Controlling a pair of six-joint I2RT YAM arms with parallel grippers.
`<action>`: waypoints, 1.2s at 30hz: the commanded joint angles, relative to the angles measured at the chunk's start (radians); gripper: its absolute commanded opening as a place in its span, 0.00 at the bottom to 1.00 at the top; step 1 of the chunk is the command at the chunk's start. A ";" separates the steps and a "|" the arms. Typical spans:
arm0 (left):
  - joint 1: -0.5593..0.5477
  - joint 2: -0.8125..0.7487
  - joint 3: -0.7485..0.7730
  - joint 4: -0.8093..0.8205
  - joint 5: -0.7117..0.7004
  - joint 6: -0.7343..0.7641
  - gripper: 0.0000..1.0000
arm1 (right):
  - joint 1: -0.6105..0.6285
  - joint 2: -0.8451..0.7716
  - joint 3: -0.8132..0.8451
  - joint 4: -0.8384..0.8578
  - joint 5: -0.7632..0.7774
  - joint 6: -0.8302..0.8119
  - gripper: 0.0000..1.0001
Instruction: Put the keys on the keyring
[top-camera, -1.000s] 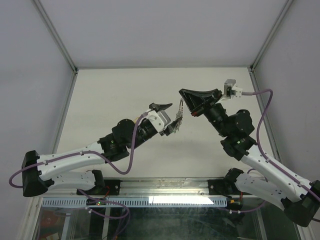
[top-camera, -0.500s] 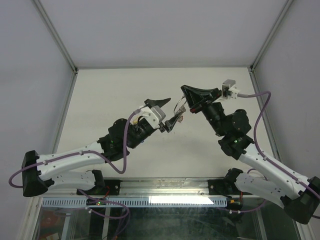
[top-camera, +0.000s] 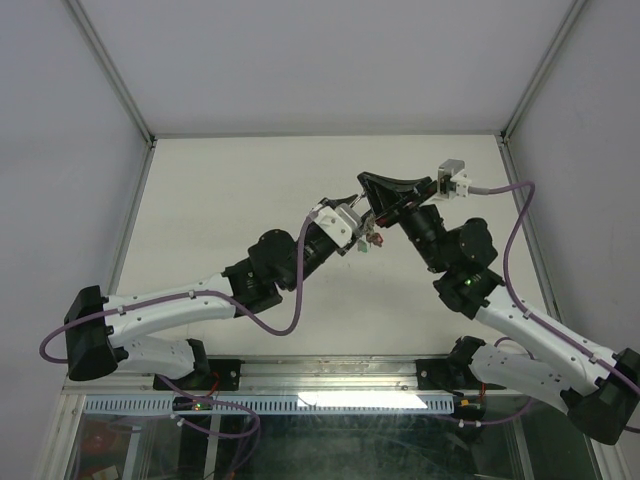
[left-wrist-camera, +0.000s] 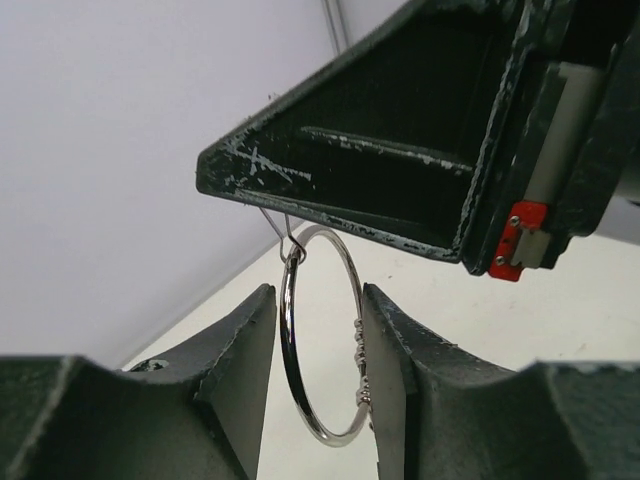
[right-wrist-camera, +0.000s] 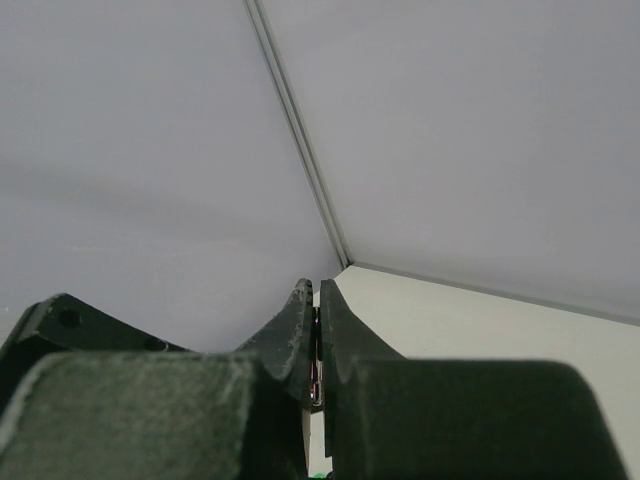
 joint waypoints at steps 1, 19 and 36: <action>-0.003 0.014 0.049 0.081 -0.042 0.060 0.37 | 0.007 -0.036 0.022 0.079 -0.010 0.013 0.00; -0.002 0.011 0.037 0.189 0.052 0.085 0.31 | 0.013 -0.046 0.024 0.075 -0.055 0.040 0.00; -0.002 -0.018 0.017 0.197 0.042 0.112 0.00 | 0.014 -0.065 0.006 0.062 -0.121 0.034 0.03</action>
